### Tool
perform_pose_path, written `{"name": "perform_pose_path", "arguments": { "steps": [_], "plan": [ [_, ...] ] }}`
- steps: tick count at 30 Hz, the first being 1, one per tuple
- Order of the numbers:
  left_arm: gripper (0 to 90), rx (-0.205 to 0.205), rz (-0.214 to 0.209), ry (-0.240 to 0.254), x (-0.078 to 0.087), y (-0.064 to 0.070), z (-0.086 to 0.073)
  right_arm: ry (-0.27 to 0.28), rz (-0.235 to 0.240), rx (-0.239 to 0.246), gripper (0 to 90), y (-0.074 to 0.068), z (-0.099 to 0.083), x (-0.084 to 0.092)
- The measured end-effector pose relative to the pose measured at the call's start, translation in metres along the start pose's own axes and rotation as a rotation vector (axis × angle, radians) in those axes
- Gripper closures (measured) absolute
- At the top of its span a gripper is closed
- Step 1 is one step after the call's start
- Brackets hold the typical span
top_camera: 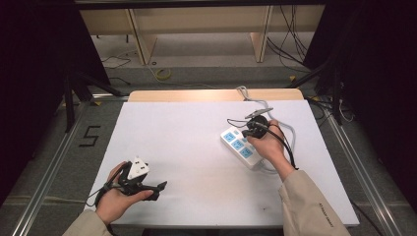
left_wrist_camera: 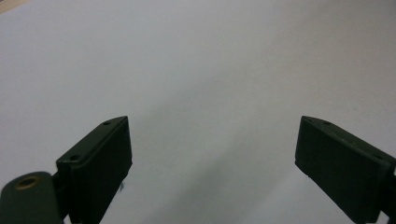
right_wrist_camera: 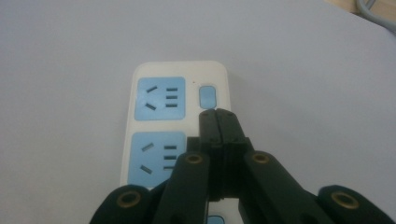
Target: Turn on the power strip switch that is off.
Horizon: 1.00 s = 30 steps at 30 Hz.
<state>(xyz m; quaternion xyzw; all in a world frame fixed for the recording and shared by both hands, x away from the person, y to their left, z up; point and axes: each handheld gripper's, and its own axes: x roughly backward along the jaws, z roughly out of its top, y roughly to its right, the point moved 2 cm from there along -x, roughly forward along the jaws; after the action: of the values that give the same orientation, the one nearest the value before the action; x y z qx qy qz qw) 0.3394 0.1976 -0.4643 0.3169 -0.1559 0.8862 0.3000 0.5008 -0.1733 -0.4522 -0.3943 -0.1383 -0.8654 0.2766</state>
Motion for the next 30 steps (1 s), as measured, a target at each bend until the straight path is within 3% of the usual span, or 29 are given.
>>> {"name": "perform_pose_path", "arguments": {
  "steps": [30],
  "plan": [
    [10.6,-0.003,-0.003,-0.001,-0.001,0.001,0.001,-0.104,0.015,0.005,90.0,0.002,0.006,-0.010]
  ]
}}
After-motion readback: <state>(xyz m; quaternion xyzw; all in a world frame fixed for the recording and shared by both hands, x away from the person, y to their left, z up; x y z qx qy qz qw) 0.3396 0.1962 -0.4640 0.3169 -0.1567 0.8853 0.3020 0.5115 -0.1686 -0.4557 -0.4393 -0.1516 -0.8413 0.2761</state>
